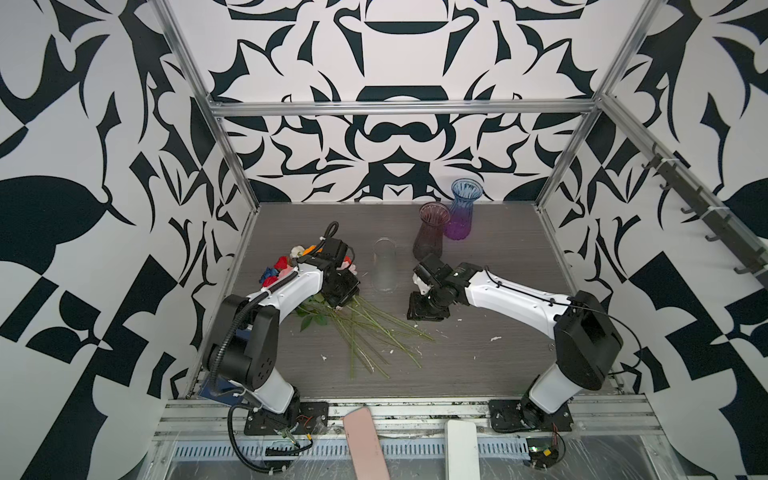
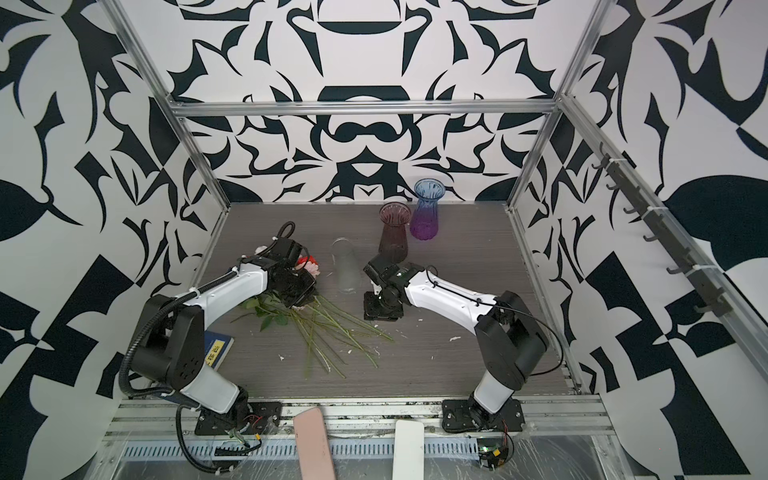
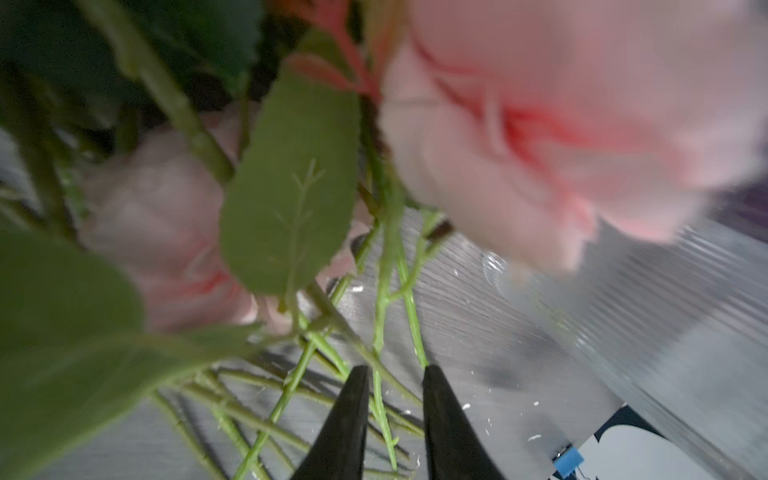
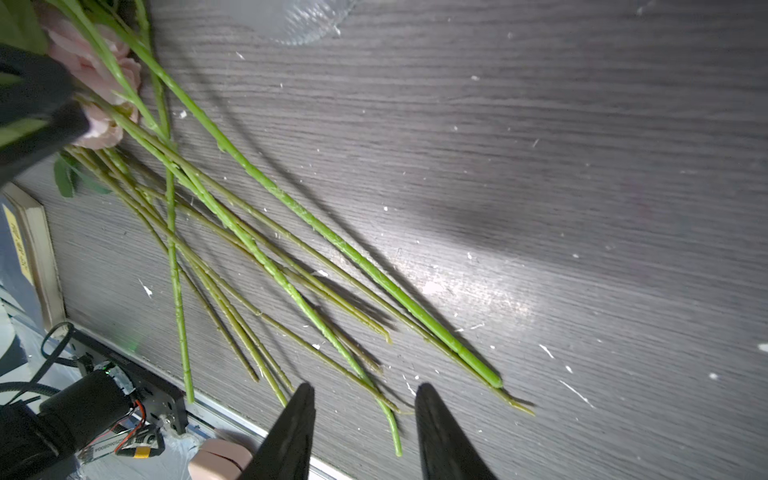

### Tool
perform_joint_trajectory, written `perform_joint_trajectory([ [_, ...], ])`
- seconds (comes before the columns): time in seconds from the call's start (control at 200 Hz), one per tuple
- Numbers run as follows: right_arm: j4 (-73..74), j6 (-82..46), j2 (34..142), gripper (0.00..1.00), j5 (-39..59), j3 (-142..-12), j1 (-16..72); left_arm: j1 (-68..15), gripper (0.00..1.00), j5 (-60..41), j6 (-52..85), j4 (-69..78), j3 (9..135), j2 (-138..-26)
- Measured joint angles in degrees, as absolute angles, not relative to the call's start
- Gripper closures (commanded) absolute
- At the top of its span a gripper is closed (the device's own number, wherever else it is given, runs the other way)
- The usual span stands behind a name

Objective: Arrange the flowers into the vase

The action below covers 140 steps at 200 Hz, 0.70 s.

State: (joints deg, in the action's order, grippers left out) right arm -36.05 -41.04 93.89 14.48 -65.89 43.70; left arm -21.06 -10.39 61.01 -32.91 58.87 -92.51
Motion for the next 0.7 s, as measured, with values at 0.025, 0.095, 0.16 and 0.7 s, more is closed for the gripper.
perform_joint_trajectory([
  [0.025,-35.9,-41.2,93.8,0.56,14.5,-65.7,43.7,-21.1,0.75,-10.3,61.1,-32.9,58.9,-92.9],
  [0.095,-35.7,-41.7,93.7,0.56,14.5,-65.1,43.7,-21.0,0.75,-10.0,61.1,-33.0,58.9,-93.4],
  [0.16,-35.7,-41.9,93.4,0.57,14.3,-64.8,43.7,-21.0,0.75,-9.8,61.0,-33.2,59.1,-93.4],
  [0.7,-35.5,-42.3,92.6,0.56,13.3,-64.8,43.7,-21.0,0.75,-8.1,57.2,-36.3,61.6,-96.9],
])
